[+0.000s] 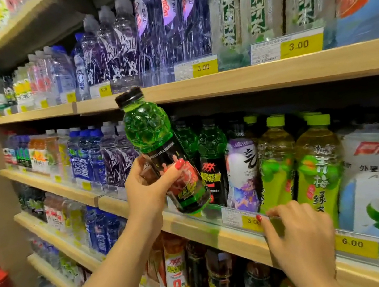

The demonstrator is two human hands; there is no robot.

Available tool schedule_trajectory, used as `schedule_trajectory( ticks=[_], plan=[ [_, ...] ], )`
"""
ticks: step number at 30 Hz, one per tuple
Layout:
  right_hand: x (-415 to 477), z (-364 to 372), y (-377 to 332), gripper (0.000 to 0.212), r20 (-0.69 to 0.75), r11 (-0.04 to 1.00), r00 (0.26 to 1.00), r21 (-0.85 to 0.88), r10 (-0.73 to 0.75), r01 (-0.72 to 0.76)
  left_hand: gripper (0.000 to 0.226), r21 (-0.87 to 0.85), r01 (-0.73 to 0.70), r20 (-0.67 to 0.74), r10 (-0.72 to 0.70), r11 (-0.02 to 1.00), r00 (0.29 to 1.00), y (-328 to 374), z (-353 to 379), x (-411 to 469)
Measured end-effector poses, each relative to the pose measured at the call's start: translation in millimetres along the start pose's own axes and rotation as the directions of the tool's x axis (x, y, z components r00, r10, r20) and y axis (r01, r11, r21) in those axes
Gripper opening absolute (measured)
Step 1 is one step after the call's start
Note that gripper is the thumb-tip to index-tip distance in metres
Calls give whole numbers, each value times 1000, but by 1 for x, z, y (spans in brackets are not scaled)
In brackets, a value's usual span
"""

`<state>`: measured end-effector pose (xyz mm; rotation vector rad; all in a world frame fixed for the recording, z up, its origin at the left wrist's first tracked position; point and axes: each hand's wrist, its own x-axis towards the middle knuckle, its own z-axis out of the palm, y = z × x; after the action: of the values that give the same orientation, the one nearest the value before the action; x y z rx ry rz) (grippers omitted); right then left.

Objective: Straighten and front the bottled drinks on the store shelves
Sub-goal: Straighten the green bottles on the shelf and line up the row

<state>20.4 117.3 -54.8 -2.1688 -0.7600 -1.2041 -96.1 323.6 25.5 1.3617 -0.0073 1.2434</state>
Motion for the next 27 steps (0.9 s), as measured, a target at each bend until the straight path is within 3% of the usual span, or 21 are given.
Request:
schedule_trajectory(
  ticks=[4, 10, 13, 17, 21, 25, 27],
  plan=[
    [1, 4, 3, 20, -15, 1000, 1000, 15, 6, -5, 55, -65, -27, -28, 25, 998, 999, -9, 5, 20],
    [1, 4, 1, 11, -62, 1000, 998, 19, -22, 23, 43, -105, -41, 18, 43, 994, 999, -27, 14, 29],
    [1, 6, 3, 12, -77, 1000, 997, 21, -20, 22, 40, -74, -39, 64, 44, 996, 997, -34, 13, 29],
    [0, 8, 3, 11, -82, 1000, 997, 16, -14, 15, 54, -22, -29, 94, 31, 999, 995, -40, 10, 29],
    [0, 8, 4, 12, -80, 1000, 997, 9, -16, 17, 48, 38, -1, 127, -4, 999, 992, -49, 10, 27],
    [-2, 8, 2, 12, -83, 1000, 996, -6, -20, 19, 95, 90, 98, 83, -106, 991, 991, -62, 12, 27],
    [-1, 8, 1, 13, -85, 1000, 996, -18, -24, 22, 106, 130, 127, 100, -140, 983, 985, -64, 14, 30]
  ],
)
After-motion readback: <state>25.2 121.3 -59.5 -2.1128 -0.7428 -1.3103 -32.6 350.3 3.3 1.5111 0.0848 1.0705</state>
